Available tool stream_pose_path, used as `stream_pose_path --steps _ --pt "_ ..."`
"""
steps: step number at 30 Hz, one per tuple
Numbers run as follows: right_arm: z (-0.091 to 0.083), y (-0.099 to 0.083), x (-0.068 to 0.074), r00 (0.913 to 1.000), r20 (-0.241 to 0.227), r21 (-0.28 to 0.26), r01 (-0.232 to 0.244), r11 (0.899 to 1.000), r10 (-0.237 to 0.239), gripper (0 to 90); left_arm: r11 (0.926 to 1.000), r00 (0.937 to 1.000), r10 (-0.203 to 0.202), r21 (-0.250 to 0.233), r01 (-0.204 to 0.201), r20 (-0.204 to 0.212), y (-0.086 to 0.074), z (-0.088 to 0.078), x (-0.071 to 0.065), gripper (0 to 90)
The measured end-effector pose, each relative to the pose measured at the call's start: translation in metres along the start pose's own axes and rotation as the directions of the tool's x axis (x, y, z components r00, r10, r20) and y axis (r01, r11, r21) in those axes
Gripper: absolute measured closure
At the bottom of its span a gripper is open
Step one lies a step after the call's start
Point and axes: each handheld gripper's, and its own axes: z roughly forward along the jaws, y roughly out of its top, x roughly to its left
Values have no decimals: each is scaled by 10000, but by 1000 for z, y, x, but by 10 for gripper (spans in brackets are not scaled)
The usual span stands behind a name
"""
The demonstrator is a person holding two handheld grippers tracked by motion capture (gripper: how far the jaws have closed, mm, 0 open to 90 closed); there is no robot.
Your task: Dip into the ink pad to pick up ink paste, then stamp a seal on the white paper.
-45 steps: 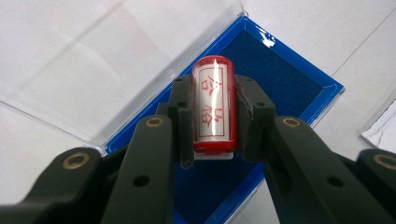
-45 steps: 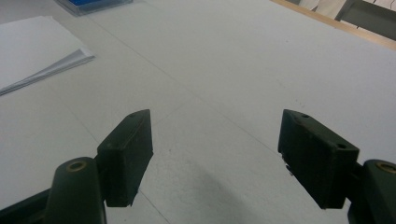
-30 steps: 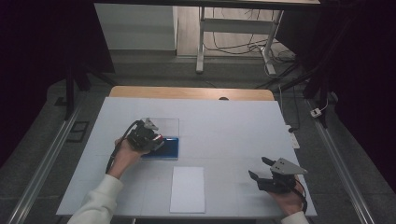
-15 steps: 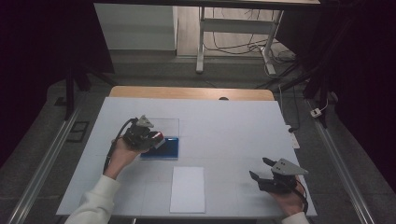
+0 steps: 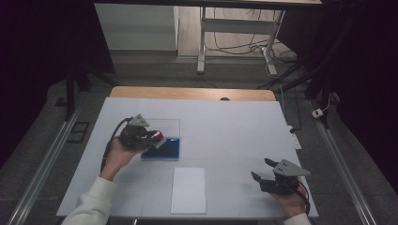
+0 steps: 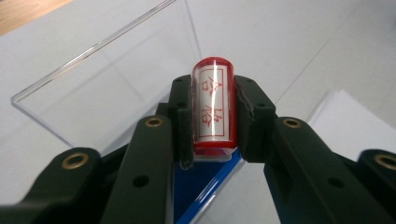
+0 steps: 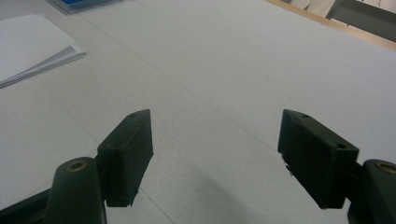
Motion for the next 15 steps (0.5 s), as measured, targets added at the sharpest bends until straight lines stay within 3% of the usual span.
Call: stream_pose_path --steps 5,9,15 --pt "0 0 0 10000 -50 -98 3 10000 -3 258 9996 9997 143 -247 -138 209 3 -7 -8 703" --pt "-1 0 -1 10000 12 -118 -14 9999 14 260 9986 9976 250 -475 -220 641 6 -10 -14 703" --pt "-1 0 -1 10000 33 -74 -1 10000 1 260 9974 9958 446 -597 -399 796 8 -13 -23 703"
